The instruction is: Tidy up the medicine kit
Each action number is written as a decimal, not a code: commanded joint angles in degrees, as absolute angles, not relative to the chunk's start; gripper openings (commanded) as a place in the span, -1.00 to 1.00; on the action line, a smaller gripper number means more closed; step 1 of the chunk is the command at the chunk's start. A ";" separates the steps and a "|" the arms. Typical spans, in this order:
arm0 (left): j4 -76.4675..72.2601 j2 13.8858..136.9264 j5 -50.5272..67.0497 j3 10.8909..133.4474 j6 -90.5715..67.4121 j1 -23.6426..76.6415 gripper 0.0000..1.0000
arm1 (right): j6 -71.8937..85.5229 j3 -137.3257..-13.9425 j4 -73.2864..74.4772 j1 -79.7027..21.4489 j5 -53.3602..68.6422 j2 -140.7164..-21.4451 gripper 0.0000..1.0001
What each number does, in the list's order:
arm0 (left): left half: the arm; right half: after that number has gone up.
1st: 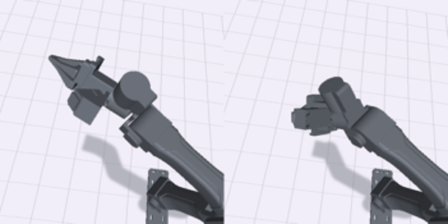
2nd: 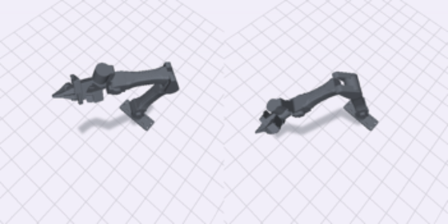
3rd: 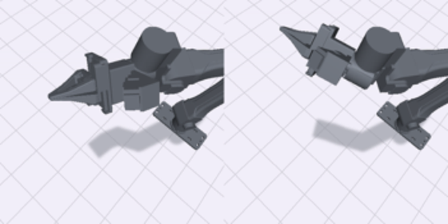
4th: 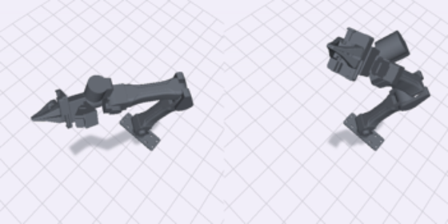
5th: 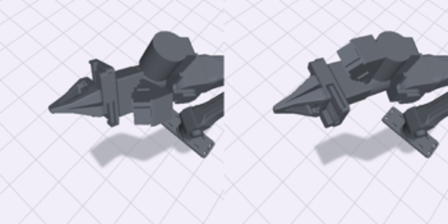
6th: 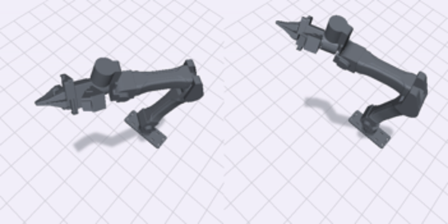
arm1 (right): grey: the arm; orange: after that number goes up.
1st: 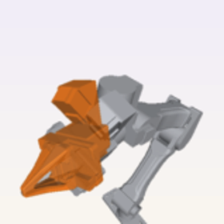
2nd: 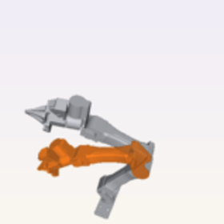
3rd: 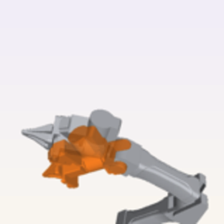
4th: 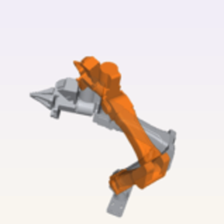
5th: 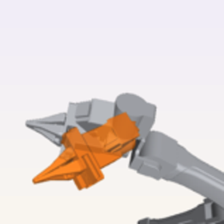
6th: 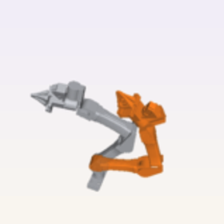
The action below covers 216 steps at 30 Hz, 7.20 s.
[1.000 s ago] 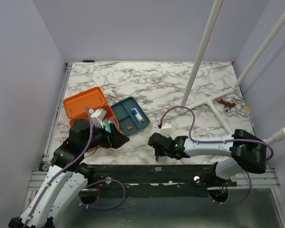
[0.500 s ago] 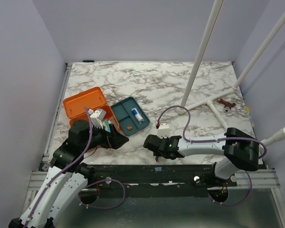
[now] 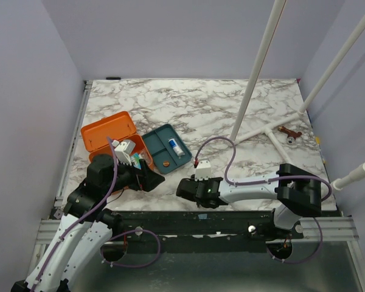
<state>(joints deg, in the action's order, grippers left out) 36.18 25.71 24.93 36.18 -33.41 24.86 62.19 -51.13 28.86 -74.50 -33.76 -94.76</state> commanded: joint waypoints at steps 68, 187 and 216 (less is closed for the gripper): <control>11.02 83.18 22.83 44.26 -45.51 43.94 0.97 | 58.46 -28.25 6.95 -76.02 -26.21 -78.58 -0.99; 39.61 11.45 -42.30 27.70 -65.41 25.77 -1.00 | 46.73 -45.12 12.88 -76.00 -21.95 -64.79 -0.05; 51.36 4.52 -36.07 33.90 -58.62 25.75 0.97 | 44.77 -49.92 17.32 -76.02 -26.94 -69.96 -0.03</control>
<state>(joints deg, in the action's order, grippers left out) 49.74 4.12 -39.22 30.06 -64.64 26.20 46.39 -46.59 14.90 -75.70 -23.59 -67.99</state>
